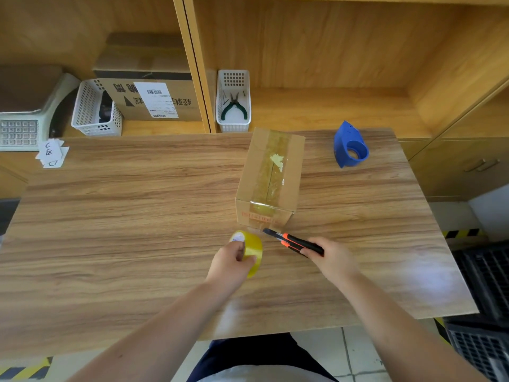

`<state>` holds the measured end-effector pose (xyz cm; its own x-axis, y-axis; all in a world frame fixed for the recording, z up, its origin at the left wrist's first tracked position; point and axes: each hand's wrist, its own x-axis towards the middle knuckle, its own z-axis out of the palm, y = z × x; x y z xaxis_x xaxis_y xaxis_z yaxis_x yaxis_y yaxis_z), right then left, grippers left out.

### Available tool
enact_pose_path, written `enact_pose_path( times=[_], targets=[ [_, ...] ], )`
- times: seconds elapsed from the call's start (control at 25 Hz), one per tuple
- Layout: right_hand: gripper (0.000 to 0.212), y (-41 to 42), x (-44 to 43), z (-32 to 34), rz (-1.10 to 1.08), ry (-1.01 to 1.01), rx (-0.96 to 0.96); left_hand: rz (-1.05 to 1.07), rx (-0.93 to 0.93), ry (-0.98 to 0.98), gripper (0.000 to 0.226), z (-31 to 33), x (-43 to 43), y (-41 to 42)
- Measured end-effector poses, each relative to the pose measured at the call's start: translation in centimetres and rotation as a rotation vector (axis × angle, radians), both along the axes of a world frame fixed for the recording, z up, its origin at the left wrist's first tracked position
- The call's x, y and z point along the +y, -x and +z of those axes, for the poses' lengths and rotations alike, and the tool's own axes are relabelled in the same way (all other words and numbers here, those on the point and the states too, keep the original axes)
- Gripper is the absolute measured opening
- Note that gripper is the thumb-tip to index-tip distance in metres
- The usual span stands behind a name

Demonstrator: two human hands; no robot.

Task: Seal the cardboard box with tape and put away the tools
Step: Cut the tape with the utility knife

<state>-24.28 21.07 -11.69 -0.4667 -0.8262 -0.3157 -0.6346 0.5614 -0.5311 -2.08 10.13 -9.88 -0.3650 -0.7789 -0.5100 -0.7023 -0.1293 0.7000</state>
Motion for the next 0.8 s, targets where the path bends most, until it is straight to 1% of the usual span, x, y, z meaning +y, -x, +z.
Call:
enact_pose_path(
  times=[0.08,0.2,0.28,0.36,0.4,0.48,0.6,0.68,0.76,0.8],
  targets=[
    [0.020,-0.7,1.0,-1.3,-0.106,0.005,-0.160,-0.147,-0.092,0.104,0.020,-0.9,0.2,-0.5],
    [0.020,-1.7,1.7,-2.8,-0.174,0.000,-0.232,-0.379,-0.190,0.303,0.011,-1.9,0.2,-1.0],
    [0.021,-2.1,1.6,-3.3,-0.227,0.006,-0.247,-0.568,-0.303,0.464,0.025,-2.8,-0.1,-1.2],
    [0.018,-2.3,1.4,-3.9,-0.289,0.018,-0.277,-0.730,-0.437,0.582,0.036,-3.8,-0.5,-1.3],
    [0.017,-2.4,1.3,-4.1,-0.304,0.018,-0.284,-0.782,-0.487,0.617,0.037,-4.3,-0.6,-1.4],
    [0.015,-2.8,1.3,-4.5,-0.314,0.011,-0.279,-0.848,-0.508,0.655,0.037,-5.1,-0.8,-1.6],
    [0.018,-3.3,1.3,-4.7,-0.328,-0.010,-0.280,-0.979,-0.554,0.709,0.047,-5.7,-0.9,-1.9],
    [0.019,-3.5,1.4,-4.9,-0.318,-0.049,-0.250,-1.011,-0.570,0.748,0.051,-5.9,-0.7,-1.7],
    [0.021,-3.6,1.5,-5.2,-0.287,-0.091,-0.196,-1.045,-0.557,0.729,0.051,-5.8,-0.4,-1.7],
    [0.022,-3.6,1.6,-5.3,-0.273,-0.109,-0.177,-1.047,-0.548,0.754,0.051,-6.2,-0.4,-1.6]
  ],
)
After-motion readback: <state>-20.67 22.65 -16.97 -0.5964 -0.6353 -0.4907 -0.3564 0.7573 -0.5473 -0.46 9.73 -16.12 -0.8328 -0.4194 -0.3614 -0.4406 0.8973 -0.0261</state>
